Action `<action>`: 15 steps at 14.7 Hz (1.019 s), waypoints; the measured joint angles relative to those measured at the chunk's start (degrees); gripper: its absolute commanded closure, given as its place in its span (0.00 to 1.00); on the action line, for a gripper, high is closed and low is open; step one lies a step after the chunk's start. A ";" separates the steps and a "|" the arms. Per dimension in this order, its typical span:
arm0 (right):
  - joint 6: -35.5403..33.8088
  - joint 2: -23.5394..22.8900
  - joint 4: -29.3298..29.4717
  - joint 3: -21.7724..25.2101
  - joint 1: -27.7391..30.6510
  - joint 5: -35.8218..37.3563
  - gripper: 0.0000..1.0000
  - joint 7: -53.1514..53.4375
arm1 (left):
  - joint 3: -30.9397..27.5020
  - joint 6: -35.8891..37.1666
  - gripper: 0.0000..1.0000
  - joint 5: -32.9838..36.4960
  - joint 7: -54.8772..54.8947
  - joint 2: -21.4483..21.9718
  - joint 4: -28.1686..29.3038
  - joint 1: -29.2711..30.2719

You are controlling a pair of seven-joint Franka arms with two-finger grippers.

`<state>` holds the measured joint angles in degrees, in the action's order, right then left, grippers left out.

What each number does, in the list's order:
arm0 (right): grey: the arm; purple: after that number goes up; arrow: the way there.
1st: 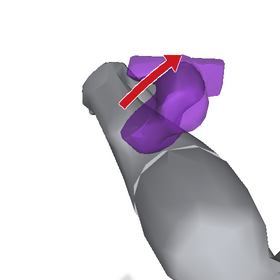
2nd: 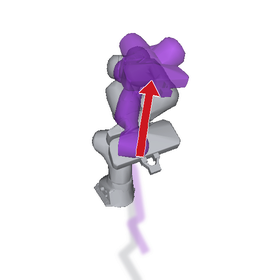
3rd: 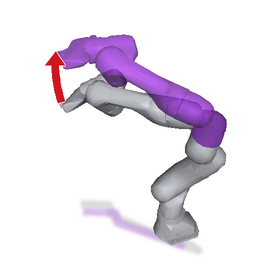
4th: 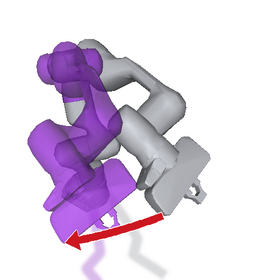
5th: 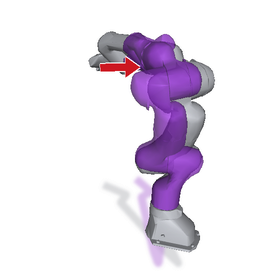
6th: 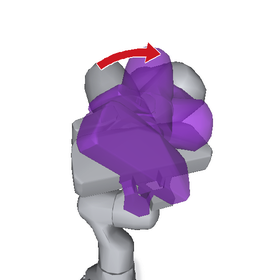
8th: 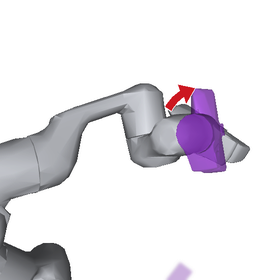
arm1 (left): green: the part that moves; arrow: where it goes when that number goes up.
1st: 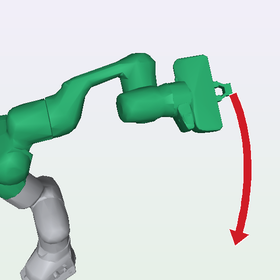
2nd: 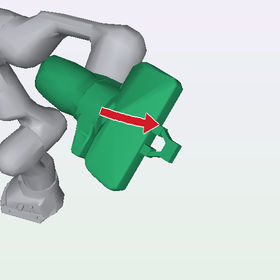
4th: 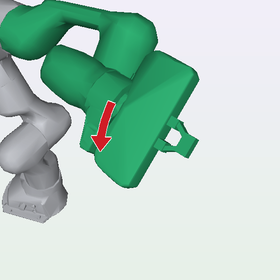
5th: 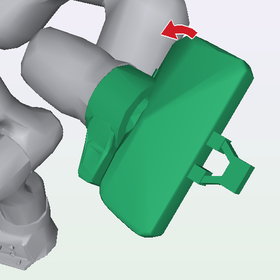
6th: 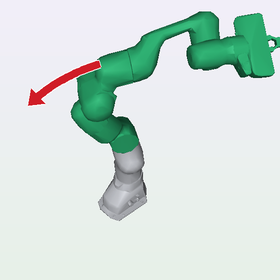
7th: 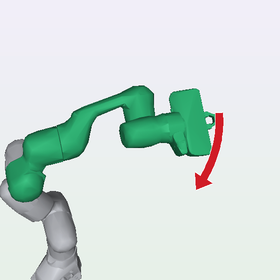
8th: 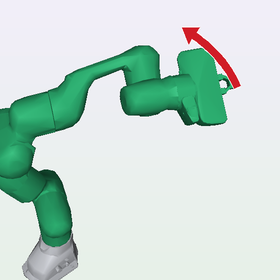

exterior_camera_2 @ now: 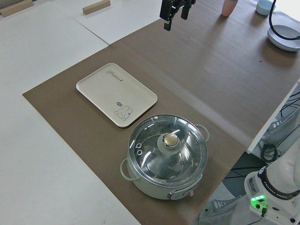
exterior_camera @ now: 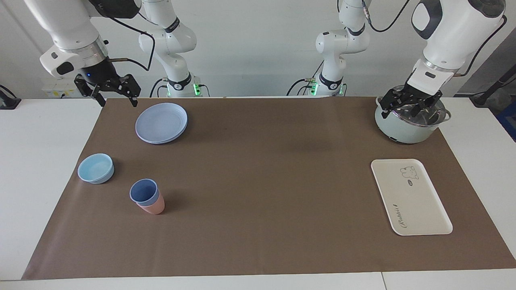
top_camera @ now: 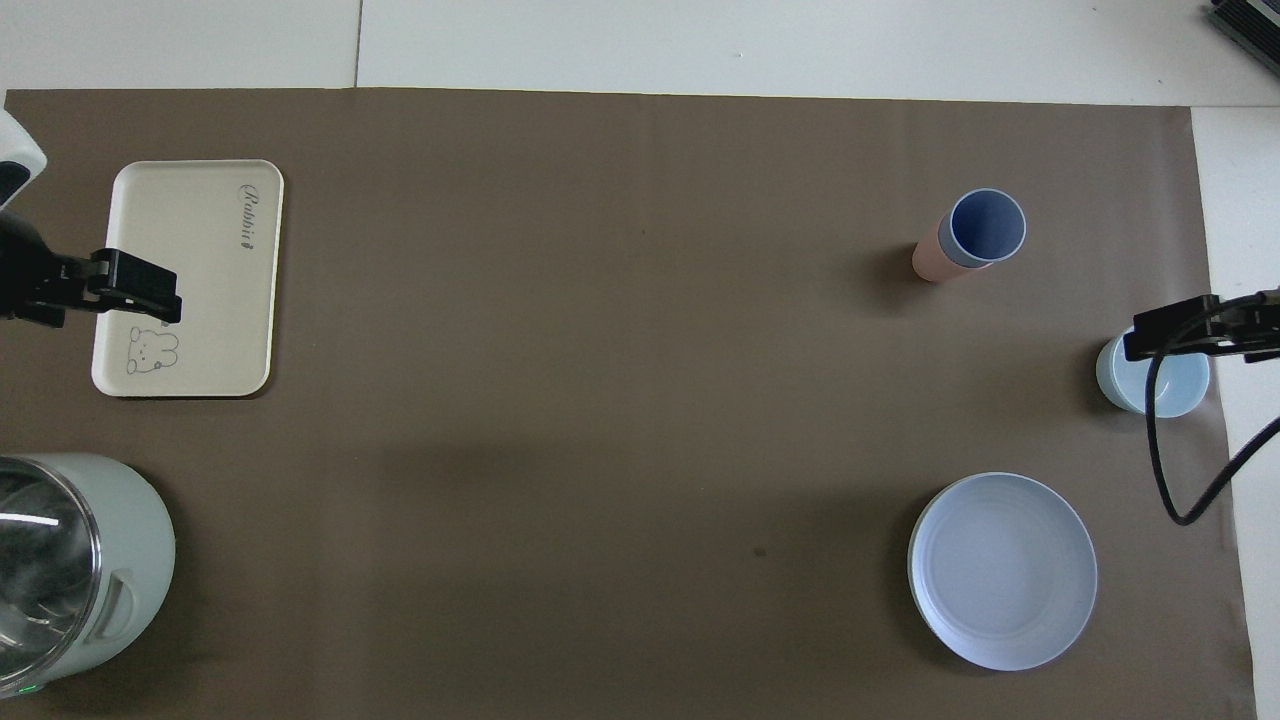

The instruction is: Place cup on tray

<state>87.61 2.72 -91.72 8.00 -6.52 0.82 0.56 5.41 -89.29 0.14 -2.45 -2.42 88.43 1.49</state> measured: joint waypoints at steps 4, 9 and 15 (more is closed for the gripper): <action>0.47 0.08 -0.32 0.05 0.11 -0.21 0.00 -0.03 | -0.04 -0.15 0.00 0.00 0.00 0.02 0.67 0.00; 6.41 0.26 -1.99 0.23 1.57 -0.69 0.00 -13.15 | -0.04 -0.44 0.00 0.00 0.37 0.10 0.81 0.00; 17.16 -1.55 -7.17 0.84 11.99 -12.40 0.00 -50.12 | -0.04 -1.69 0.00 0.00 0.43 0.12 0.86 0.00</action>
<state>104.77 1.17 -98.89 8.84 5.47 -11.58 -49.55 5.37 -90.98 0.14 -2.03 -2.30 89.29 1.49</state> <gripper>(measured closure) 0.000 0.000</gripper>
